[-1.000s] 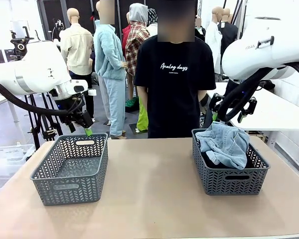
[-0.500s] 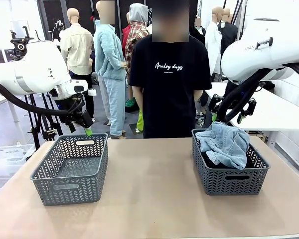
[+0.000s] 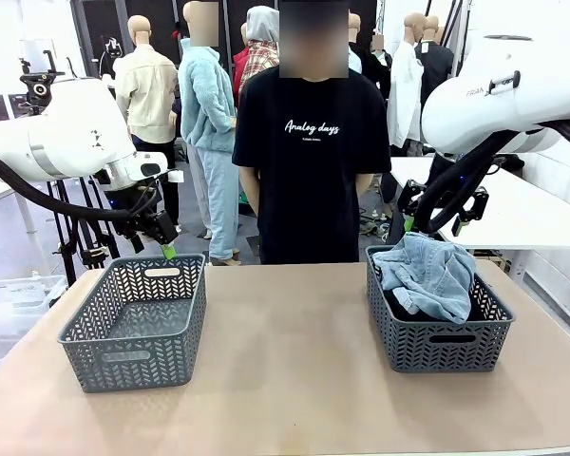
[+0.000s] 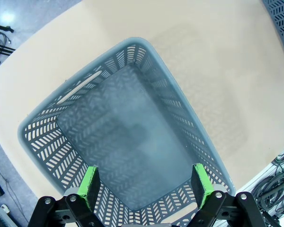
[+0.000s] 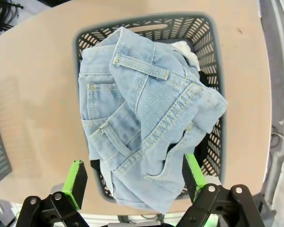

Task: Sort the tops and bottoms.
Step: Sort the clothes according to human instructions.

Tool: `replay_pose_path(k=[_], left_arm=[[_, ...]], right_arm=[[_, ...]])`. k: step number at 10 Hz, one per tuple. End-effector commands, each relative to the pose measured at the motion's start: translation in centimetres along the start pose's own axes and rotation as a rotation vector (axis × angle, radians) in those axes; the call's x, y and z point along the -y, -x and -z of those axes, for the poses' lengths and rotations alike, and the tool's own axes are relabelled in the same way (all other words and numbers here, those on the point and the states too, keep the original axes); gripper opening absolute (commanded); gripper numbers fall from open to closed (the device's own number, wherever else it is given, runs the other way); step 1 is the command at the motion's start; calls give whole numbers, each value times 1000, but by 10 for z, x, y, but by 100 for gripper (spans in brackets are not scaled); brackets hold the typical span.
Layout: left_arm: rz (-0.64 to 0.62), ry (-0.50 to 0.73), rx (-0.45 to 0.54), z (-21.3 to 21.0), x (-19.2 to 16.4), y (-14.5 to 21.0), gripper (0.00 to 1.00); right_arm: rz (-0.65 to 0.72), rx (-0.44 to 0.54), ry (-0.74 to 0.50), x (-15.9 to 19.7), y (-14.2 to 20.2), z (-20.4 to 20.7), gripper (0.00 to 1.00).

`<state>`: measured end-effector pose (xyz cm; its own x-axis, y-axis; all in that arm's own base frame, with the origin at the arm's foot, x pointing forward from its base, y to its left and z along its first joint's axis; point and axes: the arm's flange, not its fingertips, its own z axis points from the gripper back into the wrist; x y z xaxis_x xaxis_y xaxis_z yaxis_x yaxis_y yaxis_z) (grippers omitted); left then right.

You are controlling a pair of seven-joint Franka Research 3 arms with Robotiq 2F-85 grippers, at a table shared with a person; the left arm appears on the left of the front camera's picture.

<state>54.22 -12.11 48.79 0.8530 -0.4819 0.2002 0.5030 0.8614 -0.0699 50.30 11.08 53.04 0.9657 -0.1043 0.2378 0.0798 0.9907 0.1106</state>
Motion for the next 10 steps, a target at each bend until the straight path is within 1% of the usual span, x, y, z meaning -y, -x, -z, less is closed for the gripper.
replay_pose_path(k=[1, 10], left_arm=[[-6, 9, 6, -1, -1, 0, 100], [-6, 9, 6, -1, -1, 0, 100]], right_arm=[[-1, -2, 0, -1, 0, 1, 100], [-1, -2, 0, -1, 0, 1, 100]])
